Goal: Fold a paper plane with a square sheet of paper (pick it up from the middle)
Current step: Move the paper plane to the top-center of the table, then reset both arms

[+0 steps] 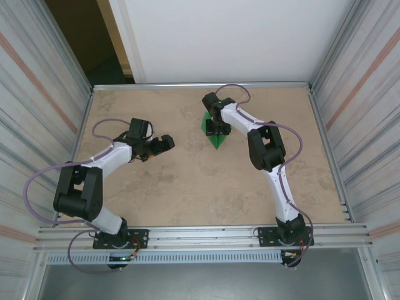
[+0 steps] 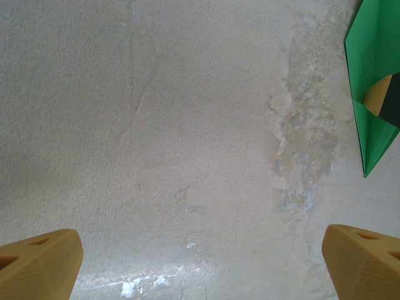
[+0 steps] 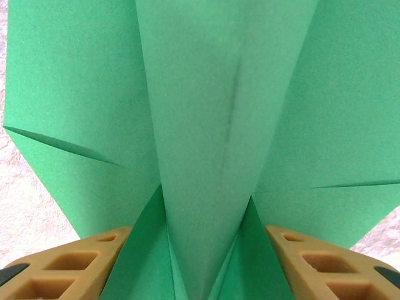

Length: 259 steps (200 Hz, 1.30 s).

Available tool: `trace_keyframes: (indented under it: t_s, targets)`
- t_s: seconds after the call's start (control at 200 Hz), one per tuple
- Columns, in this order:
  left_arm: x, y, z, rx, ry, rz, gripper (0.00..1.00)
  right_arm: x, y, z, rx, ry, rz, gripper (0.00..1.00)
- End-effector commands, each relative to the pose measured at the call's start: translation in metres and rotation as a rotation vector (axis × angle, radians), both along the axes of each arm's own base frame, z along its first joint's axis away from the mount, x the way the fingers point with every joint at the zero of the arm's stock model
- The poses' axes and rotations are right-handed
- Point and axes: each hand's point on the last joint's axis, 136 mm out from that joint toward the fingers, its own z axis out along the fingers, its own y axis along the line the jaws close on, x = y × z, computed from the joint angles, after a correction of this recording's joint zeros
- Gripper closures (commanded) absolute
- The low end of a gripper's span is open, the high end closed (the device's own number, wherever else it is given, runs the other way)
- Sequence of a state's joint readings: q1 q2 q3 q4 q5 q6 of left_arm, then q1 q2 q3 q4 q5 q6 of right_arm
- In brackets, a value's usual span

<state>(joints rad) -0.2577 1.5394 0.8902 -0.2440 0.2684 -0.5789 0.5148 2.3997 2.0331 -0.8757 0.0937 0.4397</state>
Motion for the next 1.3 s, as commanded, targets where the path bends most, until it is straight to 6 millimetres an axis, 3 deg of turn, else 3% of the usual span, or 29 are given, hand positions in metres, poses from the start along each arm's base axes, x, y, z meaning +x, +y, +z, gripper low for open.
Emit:
trace_keyframes:
  t_s: [0.0, 0.22, 0.351, 0.486, 0.546, 0.581, 0.636, 0.837, 1.017, 1.153, 1.293]
  targets:
    - [0.004, -0.004, 0.023, 0.003, -0.047, -0.024, 0.01, 0.0, -0.004, 0.027, 0.014, -0.029, -0.007, 0.43]
    - [0.006, 0.011, 0.05, 0.071, -0.114, 0.003, 0.01, -0.002, -0.002, 0.102, 0.104, -0.146, -0.012, 0.31]
    - [0.007, 0.029, 0.071, 0.124, -0.184, 0.05, 0.01, -0.008, -0.017, 0.149, 0.135, -0.248, -0.044, 0.27]
    - [0.006, 0.061, 0.092, 0.215, -0.282, 0.131, 0.01, -0.02, -0.061, 0.185, 0.108, -0.393, -0.126, 0.19]
    - [0.005, 0.079, 0.097, 0.267, -0.329, 0.184, 0.01, -0.029, -0.09, 0.192, 0.06, -0.462, -0.179, 0.1]
    - [0.004, 0.091, 0.099, 0.308, -0.358, 0.22, 0.01, -0.034, -0.109, 0.199, 0.034, -0.511, -0.213, 0.0]
    - [0.002, 0.109, 0.104, 0.372, -0.407, 0.276, 0.01, -0.043, -0.139, 0.205, -0.003, -0.566, -0.266, 0.01]
    - [-0.014, 0.166, 0.108, 0.58, -0.544, 0.449, 0.01, -0.082, -0.247, 0.195, -0.182, -0.709, -0.469, 0.01]
    - [-0.018, 0.192, 0.087, 0.664, -0.602, 0.486, 0.01, -0.108, -0.312, 0.159, -0.195, -0.73, -0.611, 0.01]
    - [-0.005, 0.188, 0.069, 0.663, -0.63, 0.408, 0.01, -0.113, -0.325, 0.131, -0.197, -0.748, -0.589, 0.01]
    - [0.01, 0.17, 0.055, 0.65, -0.704, 0.268, 0.01, -0.103, -0.318, 0.108, -0.167, -0.766, -0.514, 0.01]
